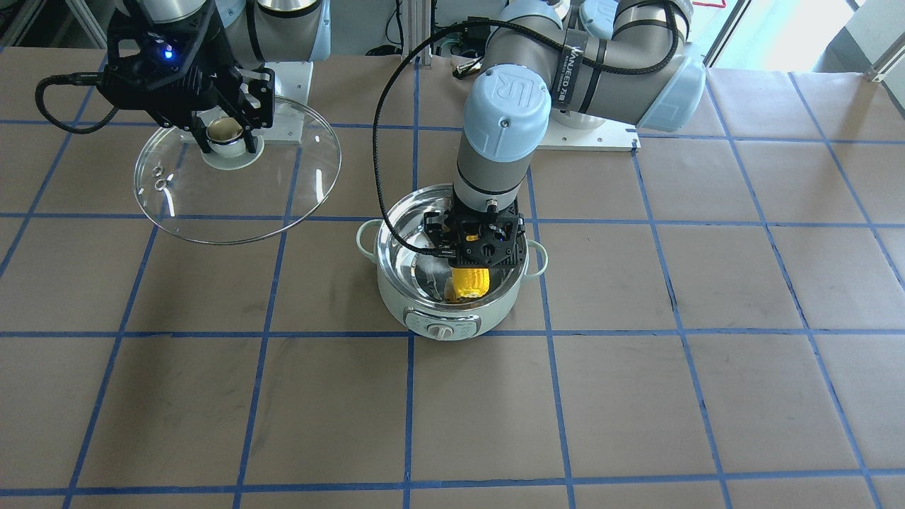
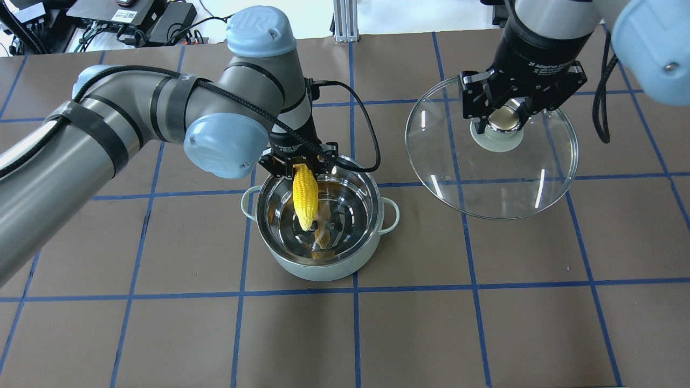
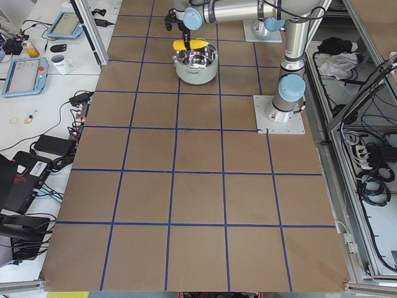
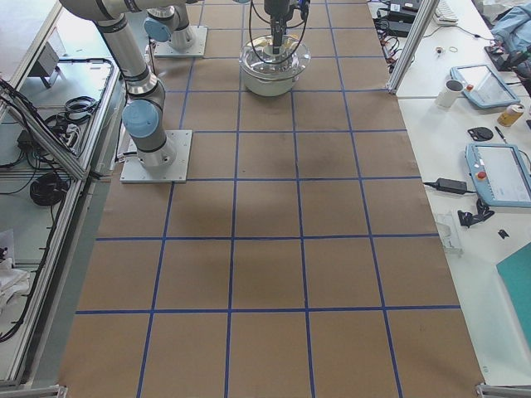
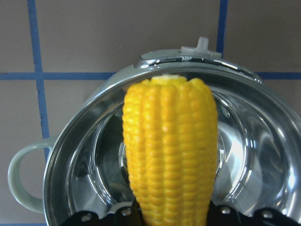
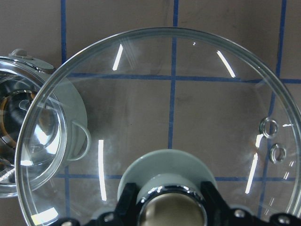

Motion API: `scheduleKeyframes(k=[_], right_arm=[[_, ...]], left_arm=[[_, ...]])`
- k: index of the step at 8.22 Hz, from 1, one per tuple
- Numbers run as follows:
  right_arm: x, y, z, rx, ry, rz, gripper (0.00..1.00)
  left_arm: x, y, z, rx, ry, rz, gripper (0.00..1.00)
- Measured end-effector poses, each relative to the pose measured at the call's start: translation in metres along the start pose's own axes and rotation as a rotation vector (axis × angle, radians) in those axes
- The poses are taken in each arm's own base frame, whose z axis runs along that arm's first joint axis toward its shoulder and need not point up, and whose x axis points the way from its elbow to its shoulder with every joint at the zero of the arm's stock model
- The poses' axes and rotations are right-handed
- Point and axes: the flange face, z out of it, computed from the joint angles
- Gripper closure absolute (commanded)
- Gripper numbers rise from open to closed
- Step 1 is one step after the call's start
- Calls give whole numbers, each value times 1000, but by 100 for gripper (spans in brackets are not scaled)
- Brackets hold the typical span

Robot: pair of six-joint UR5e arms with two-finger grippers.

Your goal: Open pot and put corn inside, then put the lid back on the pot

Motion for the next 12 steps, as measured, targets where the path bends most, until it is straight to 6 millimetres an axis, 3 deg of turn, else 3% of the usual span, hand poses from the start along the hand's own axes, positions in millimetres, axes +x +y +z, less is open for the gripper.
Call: scheduleKeyframes(k=[3,5,6,12], right_arm=[[1,0,0,-2,2,-1,65],[1,0,1,-3,2,-1,66],[1,0,1,-3,2,-2,68],[0,0,1,-5,1,-2,70]], left_arm=[[0,9,44,-39,-13,7,100],[0,9,53,-52,-17,6,15],[0,9,54,-54,-18,5,2],[-5,13,39,-60,-23,-15,0]])
